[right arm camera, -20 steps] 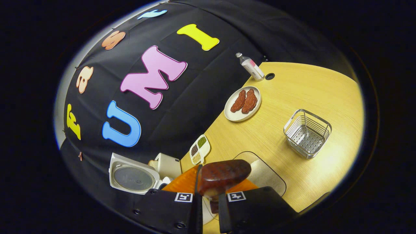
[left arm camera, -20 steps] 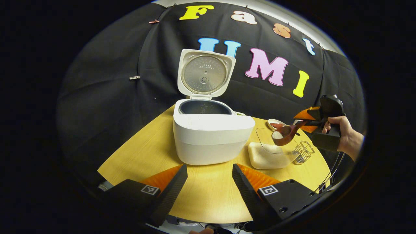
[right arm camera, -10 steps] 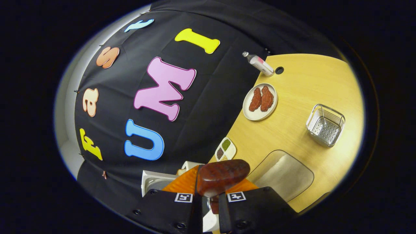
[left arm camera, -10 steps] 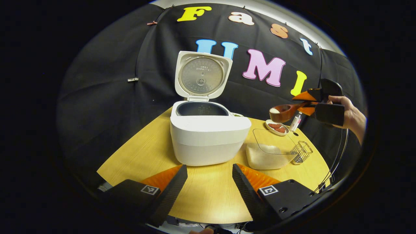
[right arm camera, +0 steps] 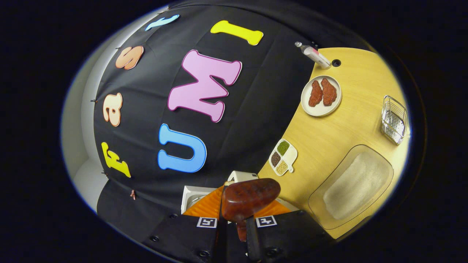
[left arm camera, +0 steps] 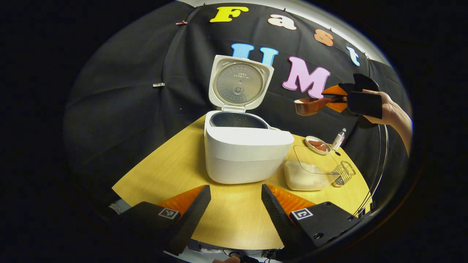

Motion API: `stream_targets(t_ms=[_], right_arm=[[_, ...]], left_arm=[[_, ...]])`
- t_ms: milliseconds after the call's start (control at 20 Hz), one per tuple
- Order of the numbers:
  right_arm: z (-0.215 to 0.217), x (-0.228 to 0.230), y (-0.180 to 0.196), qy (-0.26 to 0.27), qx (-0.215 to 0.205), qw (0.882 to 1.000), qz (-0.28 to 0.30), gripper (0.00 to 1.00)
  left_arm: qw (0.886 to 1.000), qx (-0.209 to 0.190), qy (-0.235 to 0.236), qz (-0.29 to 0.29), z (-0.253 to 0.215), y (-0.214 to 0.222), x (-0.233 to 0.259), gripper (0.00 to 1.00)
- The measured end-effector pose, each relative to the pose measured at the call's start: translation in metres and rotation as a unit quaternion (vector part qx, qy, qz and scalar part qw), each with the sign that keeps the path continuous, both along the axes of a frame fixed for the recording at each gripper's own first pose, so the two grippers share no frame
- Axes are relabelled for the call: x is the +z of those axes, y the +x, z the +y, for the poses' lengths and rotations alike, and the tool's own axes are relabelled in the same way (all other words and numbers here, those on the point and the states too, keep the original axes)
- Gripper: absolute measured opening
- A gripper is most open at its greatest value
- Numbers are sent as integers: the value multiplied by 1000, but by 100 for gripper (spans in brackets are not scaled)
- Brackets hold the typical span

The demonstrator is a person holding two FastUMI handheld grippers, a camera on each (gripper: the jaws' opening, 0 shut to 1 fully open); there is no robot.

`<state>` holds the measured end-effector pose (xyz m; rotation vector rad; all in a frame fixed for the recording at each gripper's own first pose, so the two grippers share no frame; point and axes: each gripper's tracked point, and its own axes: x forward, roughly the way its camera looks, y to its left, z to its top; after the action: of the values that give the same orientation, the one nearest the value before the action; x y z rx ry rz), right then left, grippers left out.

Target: Close the left gripper, press the button to open the rice cooker; take a wooden spoon from the chopstick holder with the right hand, scoop a spoonful of rice and pour it into the rice cooker, then put the wooden spoon back into the chopstick holder.

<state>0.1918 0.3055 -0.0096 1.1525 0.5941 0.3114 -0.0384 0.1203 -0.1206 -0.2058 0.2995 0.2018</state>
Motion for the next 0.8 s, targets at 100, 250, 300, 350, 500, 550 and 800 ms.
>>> stream_targets(t_ms=[100, 250, 300, 350, 500, 550, 800], right_arm=[[23, 2, -1, 1, 14, 1000, -1, 24], [55, 6, -2, -21, 34, 999, -21, 24], [65, 5, -1, -36, 42, 998, -33, 24], [76, 5, -1, -51, 51, 996, -44, 24], [108, 4, -1, -101, 82, 988, -84, 23], [118, 3, -3, -119, 93, 983, -100, 23], [164, 9, -4, -188, 134, 953, -194, 23]], left_arm=[[1000, 6, -5, 1, 6, -1, -2, 96], [1000, 16, -11, 1, 16, -4, -2, 96], [1000, 19, -12, 2, 19, -5, -4, 96], [1000, 23, -14, 4, 22, -6, -5, 96], [999, 38, -20, 12, 35, -10, -14, 96], [999, 43, -23, 15, 39, -11, -16, 96], [998, 61, -28, 18, 53, -16, -21, 96]])
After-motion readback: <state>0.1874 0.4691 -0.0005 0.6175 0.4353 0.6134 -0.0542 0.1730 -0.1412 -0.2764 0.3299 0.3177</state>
